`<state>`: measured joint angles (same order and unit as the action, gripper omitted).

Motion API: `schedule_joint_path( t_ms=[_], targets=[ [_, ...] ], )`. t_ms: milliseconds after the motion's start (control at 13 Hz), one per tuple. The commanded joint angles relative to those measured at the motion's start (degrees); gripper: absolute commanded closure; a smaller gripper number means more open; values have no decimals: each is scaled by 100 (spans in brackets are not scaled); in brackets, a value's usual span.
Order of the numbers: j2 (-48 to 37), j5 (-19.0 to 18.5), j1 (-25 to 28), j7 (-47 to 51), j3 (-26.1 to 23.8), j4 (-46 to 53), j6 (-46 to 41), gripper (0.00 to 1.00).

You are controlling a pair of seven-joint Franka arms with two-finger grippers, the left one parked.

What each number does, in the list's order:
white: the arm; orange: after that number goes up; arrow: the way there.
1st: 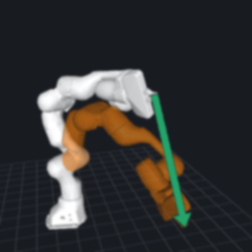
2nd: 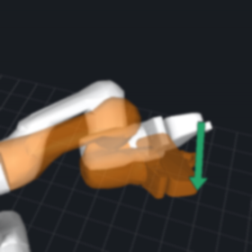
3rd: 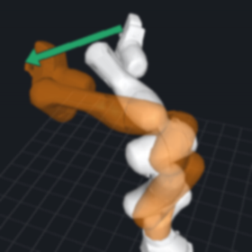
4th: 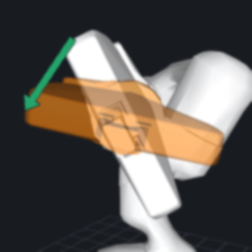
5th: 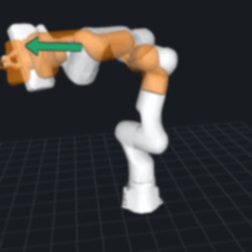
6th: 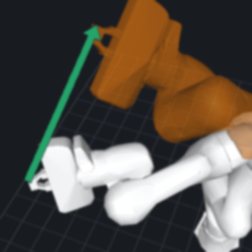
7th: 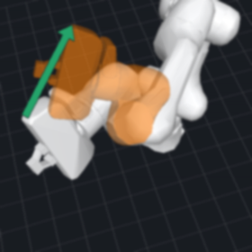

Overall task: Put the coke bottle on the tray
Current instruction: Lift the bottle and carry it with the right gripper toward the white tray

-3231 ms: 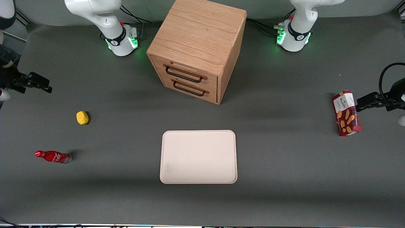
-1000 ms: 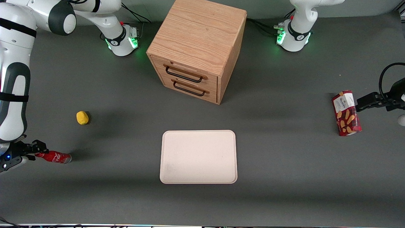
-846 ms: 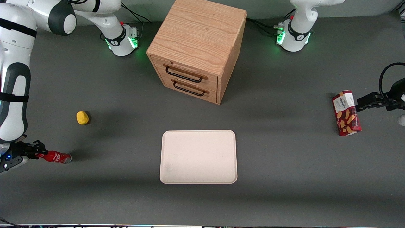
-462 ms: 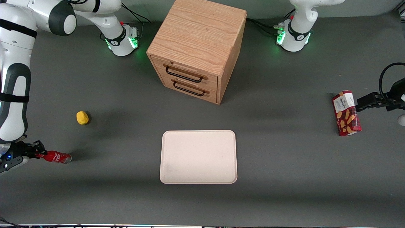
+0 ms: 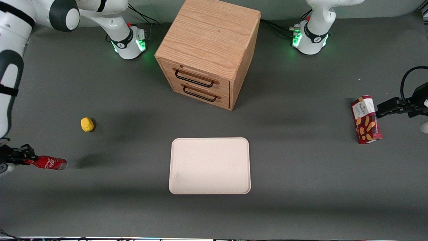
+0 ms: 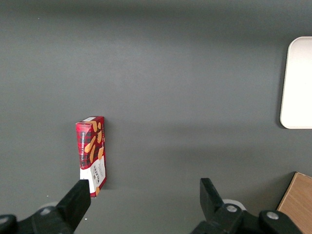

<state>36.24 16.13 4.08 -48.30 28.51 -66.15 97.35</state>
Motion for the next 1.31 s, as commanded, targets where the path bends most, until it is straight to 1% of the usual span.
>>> schedule_joint_path(
  t_ms=[0, 77, 231, 538, 615, 692, 769, 846, 923, 1000, 1077, 1231],
  targets=[
    [-248, -285, 198, 785, -108, 750, -847, 100],
    [-275, -295, 216, 1083, -256, 1022, -1102, 100],
    [-354, -400, 225, 1838, -712, 1445, -1454, 100],
    [-495, -637, 225, 3946, -2091, 1605, -1325, 100],
    [-478, -899, 242, 4456, -2547, 1631, -1089, 100],
    [-417, -1362, 260, 4931, -3065, 1623, -799, 100],
    [-355, -1915, 260, 5440, -3679, 1614, -501, 100],
    [-207, -2295, 260, 5959, -4164, 1614, -237, 100],
    [-49, -2481, 260, 6347, -4474, 1605, 18, 100],
    [110, -2509, 295, 6603, -4598, 1579, 291, 100],
    [276, -2527, 426, 6675, -4617, 1570, 520, 100],
    [610, -2632, 479, 6667, -4635, 1526, 933, 100]
  ],
)
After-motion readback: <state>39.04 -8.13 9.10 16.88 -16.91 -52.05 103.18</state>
